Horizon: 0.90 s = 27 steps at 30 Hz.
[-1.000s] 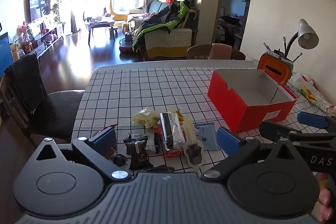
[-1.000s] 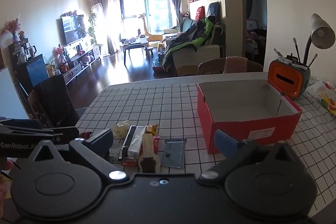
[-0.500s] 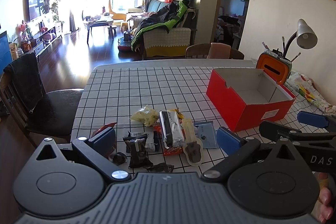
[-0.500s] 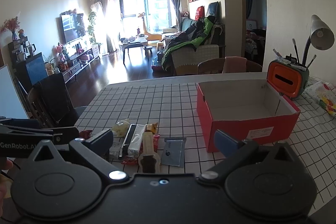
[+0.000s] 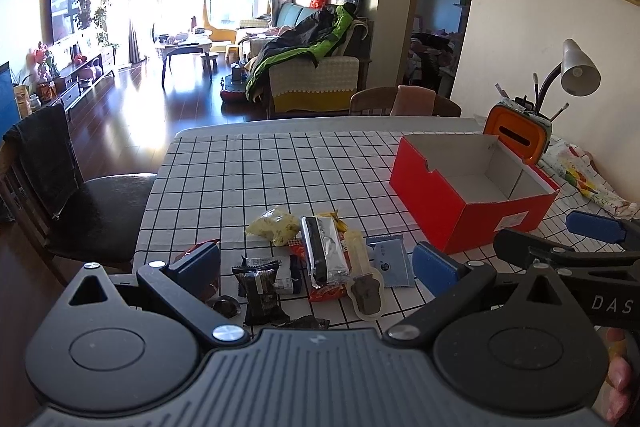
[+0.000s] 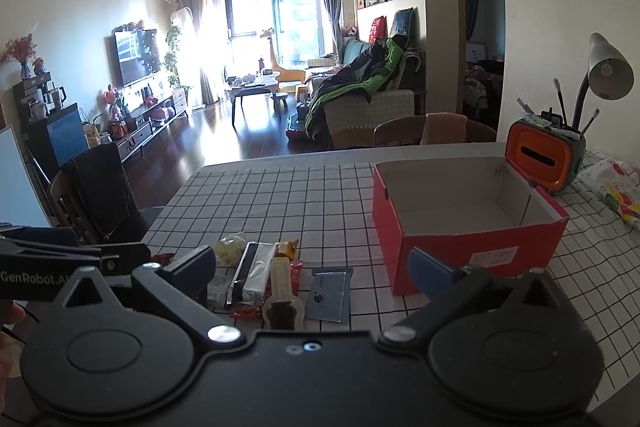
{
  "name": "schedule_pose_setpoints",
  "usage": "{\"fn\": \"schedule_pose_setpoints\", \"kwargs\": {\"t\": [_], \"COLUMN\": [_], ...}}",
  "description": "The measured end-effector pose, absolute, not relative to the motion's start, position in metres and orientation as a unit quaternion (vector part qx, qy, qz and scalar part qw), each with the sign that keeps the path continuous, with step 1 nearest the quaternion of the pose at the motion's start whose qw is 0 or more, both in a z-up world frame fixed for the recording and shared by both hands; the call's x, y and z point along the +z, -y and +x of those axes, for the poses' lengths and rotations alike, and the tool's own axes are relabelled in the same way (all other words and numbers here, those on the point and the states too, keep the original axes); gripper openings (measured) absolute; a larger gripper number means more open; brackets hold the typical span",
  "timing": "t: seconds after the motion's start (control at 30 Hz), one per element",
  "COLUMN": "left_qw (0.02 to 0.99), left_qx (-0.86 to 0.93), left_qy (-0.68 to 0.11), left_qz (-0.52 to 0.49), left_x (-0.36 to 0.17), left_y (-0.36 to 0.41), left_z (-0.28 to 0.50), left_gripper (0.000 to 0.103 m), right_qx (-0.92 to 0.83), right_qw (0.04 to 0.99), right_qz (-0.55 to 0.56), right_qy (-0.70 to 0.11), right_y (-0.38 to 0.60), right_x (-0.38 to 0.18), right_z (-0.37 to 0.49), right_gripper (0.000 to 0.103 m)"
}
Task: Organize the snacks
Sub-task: 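Move both tools toward the snack pile on the table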
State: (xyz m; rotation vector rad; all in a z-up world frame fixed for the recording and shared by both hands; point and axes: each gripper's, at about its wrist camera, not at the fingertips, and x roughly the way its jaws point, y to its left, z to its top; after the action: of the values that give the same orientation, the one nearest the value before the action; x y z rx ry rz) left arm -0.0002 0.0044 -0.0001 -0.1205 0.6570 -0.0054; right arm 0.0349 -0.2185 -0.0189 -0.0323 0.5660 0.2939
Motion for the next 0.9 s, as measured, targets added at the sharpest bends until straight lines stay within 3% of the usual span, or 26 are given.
{"fn": "schedule_pose_setpoints", "kwargs": {"t": [0.63, 0.9], "left_qw": [0.938, 0.908], "left_qx": [0.025, 0.040], "left_qy": [-0.342, -0.410], "left_qz": [-0.048, -0.073], "left_x": [-0.021, -0.056], "left_y": [-0.011, -0.031], "left_z": [0.037, 0.055], "left_gripper": [0.103, 0.103], "right_qx": [0.157, 0.163], "right_qw": [0.938, 0.920], "right_qz": [-0.035, -0.056], "right_qy": [-0.307, -0.353], "right_y": [0.210, 0.211], "right_x": [-0.034, -0.075], "right_z": [0.077, 0.111], "right_gripper": [0.103, 0.102]}}
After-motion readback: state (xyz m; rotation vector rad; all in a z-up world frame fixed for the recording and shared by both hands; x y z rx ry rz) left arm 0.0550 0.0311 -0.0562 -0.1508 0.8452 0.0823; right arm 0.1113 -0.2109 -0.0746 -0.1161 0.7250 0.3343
